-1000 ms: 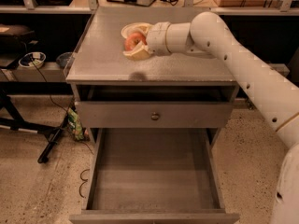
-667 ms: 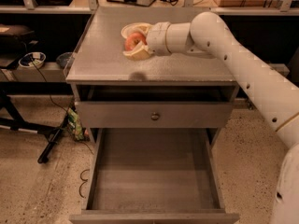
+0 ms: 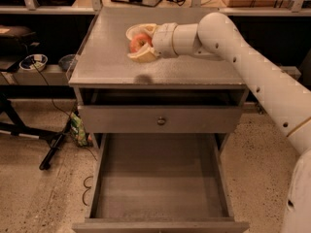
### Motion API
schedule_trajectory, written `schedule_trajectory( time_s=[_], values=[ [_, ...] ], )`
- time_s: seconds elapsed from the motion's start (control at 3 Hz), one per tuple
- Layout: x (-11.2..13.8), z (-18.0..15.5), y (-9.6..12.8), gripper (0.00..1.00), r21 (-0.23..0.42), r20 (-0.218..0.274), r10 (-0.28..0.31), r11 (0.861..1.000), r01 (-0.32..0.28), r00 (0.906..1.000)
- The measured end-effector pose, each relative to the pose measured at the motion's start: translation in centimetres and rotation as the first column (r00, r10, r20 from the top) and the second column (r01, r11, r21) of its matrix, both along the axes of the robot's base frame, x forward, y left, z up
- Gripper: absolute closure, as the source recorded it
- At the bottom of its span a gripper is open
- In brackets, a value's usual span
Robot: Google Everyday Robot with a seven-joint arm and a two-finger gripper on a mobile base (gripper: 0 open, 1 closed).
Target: Pick apple from middle drawer and place on counter
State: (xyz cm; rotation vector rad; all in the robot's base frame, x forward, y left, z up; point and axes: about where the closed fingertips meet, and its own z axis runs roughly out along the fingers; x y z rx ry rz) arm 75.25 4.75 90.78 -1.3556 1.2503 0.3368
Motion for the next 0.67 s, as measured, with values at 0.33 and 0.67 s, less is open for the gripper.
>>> schedule_trajectory(
  time_s=[0.33,0.67],
  values=[
    [0.00,-0.01,0.03,0.00,0.000,0.000,0.000,1.000,0.000,1.0000],
    [0.00,-0.01,0.03,0.00,0.000,0.000,0.000,1.000,0.000,1.0000]
  ],
)
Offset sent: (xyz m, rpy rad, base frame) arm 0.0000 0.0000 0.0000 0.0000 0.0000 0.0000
